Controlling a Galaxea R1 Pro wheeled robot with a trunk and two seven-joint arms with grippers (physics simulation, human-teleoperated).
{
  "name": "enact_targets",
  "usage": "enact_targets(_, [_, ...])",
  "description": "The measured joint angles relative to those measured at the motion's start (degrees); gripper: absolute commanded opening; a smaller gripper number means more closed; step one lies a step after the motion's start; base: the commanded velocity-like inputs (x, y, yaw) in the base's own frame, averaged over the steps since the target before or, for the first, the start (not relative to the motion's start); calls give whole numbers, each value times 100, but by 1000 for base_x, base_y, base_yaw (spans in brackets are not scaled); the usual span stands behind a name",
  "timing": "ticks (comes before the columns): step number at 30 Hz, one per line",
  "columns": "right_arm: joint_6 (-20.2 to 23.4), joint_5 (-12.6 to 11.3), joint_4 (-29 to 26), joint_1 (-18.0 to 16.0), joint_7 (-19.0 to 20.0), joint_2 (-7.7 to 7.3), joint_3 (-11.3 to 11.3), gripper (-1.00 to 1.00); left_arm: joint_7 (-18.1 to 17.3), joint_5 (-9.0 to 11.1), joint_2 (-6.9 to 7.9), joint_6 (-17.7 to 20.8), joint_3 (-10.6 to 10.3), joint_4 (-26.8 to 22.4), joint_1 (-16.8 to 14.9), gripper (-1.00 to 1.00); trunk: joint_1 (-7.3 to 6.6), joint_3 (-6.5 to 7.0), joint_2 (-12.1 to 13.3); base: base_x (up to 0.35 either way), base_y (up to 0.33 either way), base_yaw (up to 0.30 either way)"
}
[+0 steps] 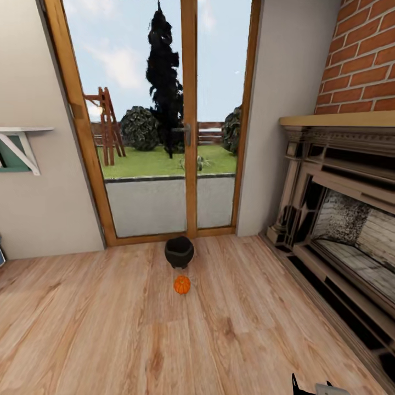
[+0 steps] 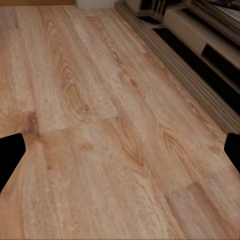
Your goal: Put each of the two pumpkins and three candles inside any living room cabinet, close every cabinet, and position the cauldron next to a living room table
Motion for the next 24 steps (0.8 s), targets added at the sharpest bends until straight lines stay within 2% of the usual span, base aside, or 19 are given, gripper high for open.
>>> enact_targets(24, [0,-16,6,0,-10,-1,-3,100,-8,0,-9,-4,0,-1,0,100,0,0,0,335,-107,0])
